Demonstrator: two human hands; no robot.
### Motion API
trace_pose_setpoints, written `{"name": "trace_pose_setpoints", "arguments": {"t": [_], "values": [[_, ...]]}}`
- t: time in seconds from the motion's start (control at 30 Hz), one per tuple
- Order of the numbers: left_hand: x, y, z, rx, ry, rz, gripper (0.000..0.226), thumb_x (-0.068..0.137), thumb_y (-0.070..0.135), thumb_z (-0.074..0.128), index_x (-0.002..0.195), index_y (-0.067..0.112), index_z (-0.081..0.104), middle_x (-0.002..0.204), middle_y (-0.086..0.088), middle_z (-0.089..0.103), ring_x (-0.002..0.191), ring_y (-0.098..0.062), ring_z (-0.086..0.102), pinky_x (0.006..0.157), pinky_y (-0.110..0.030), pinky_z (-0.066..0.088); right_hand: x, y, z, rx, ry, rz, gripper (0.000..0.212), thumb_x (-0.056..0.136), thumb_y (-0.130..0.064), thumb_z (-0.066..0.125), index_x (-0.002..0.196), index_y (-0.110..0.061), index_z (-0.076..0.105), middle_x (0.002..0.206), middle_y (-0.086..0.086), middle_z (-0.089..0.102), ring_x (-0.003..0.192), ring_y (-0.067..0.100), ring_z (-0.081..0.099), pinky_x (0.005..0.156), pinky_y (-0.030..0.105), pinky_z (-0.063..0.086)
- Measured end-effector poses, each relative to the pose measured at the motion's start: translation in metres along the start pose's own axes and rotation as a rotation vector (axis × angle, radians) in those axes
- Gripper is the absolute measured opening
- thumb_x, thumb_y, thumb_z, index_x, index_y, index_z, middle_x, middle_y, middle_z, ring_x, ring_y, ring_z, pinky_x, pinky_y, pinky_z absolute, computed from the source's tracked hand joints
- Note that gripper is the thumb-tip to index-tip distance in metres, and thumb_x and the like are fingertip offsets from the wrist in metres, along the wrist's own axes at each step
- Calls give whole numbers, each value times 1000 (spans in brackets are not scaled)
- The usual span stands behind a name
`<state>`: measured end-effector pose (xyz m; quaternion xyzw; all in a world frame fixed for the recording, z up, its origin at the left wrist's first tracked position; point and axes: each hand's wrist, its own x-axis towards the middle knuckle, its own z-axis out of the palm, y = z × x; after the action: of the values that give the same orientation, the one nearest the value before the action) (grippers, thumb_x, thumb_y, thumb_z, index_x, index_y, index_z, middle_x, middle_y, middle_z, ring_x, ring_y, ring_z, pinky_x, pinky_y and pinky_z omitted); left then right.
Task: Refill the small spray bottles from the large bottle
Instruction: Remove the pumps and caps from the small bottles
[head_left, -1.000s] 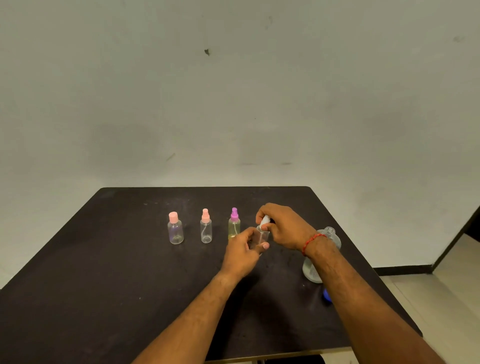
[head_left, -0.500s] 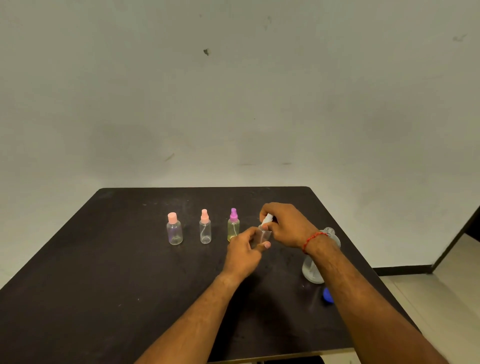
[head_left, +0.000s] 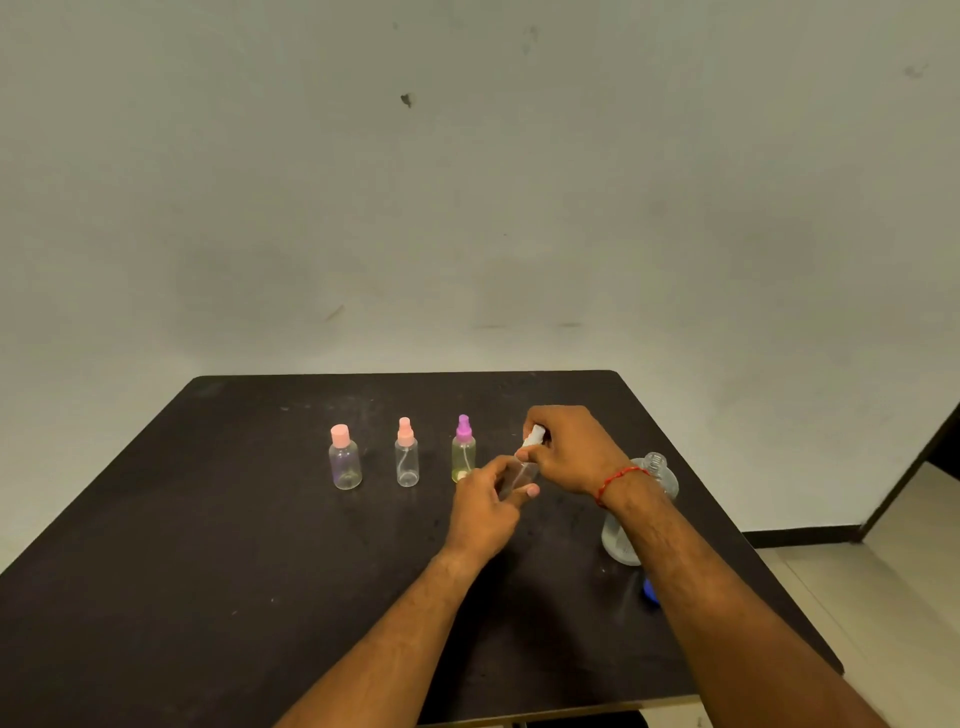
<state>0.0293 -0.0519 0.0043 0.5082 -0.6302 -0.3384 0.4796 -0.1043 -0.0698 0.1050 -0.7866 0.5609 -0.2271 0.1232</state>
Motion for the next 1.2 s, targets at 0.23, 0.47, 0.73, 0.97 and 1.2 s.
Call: {"name": "trace_pose_setpoints", "arguments": {"t": [0.23,0.47,0.73,0.97,1.2], "values": [[1,-5,3,-3,10,20,21,86,23,77,105,25,67,101,9,69,98,-2,63,82,-11,47,-4,3,-1,203,-60,-125,31,76,-10,75,102,-23,65,98,-7,64,91,11,61,80,25,54],[6,-3,3,-10,28,27,29,86,23,78,113,24,68,100,20,66,96,11,60,79,-2,44,0,2,2,15,74,65,24,81,-44,72,81,-21,65,75,-5,64,70,11,60,66,27,52],[7,-16,12,2,87,25,31,82,27,81,110,23,70,99,10,70,94,-1,65,79,-12,50,1,0,-5,60,-62,-14,40,76,-33,74,114,-33,58,103,-4,60,91,14,58,82,28,51],[14,-19,16,63,95,2,33,81,30,82,110,23,69,100,11,67,93,-1,63,80,-15,49,7,-2,-5,-110,-67,78,14,80,-20,72,89,-27,65,98,-1,66,93,19,63,77,28,50],[17,-22,22,65,96,-11,28,82,30,81,106,25,68,95,12,65,89,-1,62,78,-17,49,8,1,-3,-67,-34,145,25,81,-41,71,98,-26,63,99,-3,64,92,18,62,81,31,52]]}}
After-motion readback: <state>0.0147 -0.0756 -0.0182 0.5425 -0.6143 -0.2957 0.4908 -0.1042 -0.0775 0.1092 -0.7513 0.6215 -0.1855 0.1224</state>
